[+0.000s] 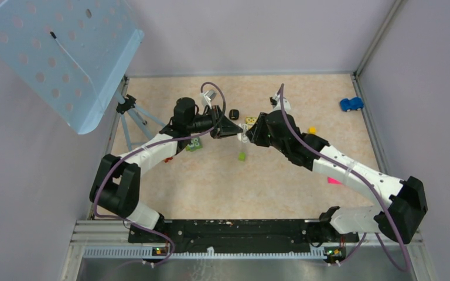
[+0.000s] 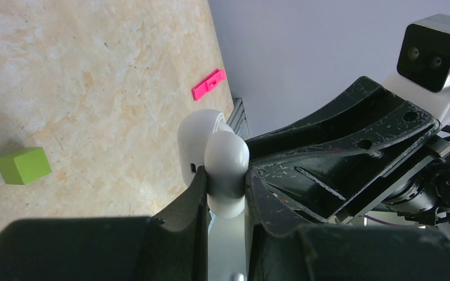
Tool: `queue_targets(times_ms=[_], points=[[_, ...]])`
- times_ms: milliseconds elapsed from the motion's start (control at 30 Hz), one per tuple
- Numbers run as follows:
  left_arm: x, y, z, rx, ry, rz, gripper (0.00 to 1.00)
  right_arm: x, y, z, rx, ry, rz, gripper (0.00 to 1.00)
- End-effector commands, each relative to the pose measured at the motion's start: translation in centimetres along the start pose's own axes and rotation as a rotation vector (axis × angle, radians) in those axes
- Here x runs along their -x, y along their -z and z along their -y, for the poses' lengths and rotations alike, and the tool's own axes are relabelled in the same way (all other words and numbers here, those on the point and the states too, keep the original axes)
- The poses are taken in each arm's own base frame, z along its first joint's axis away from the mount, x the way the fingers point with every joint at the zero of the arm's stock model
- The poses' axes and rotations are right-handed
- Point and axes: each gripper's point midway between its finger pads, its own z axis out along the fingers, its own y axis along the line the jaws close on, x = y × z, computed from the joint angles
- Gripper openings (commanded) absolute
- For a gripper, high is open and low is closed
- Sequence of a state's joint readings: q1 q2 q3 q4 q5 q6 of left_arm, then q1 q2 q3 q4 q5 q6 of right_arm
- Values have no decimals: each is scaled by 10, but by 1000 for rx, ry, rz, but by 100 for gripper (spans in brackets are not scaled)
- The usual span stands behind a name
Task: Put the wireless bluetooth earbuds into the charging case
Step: Pick up the left earbud from the left side groove of the charging case.
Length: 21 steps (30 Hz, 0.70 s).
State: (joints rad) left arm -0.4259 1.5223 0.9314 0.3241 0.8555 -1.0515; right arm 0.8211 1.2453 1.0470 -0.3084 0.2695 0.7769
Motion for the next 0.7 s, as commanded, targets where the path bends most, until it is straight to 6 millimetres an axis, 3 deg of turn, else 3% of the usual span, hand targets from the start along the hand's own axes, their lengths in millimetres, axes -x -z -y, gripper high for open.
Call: queue_targets(times_ms=[0, 400, 667], points=[[9, 6, 36, -77, -105, 24, 0, 6, 0, -7, 34, -28, 10, 22], [8, 7, 37, -83, -111, 22, 0, 0, -5, -8, 46, -39, -12, 22], [7, 8, 38, -88, -117, 22, 0, -1, -5, -4, 35, -43, -14, 16]])
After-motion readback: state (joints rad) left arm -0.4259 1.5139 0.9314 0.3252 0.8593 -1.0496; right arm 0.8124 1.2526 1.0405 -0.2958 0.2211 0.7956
